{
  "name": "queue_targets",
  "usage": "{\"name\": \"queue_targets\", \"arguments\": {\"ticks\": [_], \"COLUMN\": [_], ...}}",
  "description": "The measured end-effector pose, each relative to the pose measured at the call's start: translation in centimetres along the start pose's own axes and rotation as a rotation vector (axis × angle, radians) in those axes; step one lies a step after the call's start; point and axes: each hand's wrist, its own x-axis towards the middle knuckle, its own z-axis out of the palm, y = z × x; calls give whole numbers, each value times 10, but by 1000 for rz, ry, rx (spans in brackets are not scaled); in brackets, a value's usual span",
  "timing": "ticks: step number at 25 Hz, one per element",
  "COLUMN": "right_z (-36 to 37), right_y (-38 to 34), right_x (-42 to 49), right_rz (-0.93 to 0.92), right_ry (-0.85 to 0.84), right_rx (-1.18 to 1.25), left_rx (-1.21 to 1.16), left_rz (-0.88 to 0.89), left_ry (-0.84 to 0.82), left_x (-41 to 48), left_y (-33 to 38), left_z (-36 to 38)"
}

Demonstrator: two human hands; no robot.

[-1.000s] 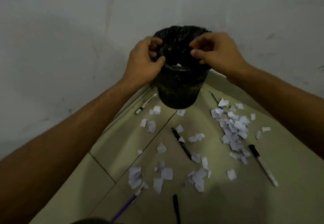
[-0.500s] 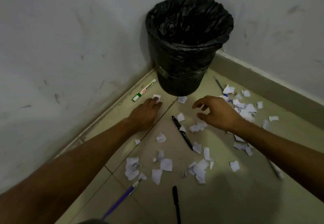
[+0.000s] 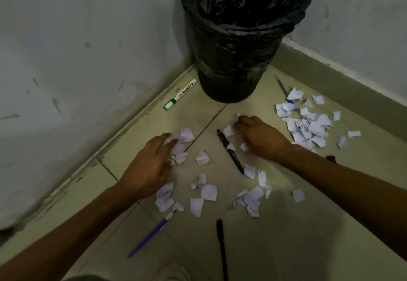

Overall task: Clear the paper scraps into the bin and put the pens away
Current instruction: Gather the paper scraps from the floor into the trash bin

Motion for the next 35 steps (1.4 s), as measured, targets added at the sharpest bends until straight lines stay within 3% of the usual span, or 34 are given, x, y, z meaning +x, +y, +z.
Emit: {"name": "queue_targets", "arguments": {"ticks": [4,7,12,17,20,22,26,32,35], "right_z": [16,7,1,12,14,12,9,12,11], "right_y": [10,7,-9,-1,-11,-14,-4,-10,-8], "right_x": [-43,-30,-15,-58,-67,-65,-60,-52,-58], "right_rz": [-52,-37,-198,-99,-105,-68,22,9,-26], "right_ry": [7,33,-32,40,-20,-41,-11,-30,-43], "right_rx": [109,105,-65,96,-45,-103,9,-126,-48], "left_rx": [88,85,36,1,22,72,119,268,247], "left_rz": [-18,78,93,138,136,138,100,138,162], "left_ry": [-130,-210,-159,-76,-87,-123,-179,-350,-417], "left_x": [-5,21,46,31,30,39,61,72,69], "left_y": [-14,-3,38,29,30,31,33,33,30], "left_z": [10,26,14,10,12,13,11,18,19]}}
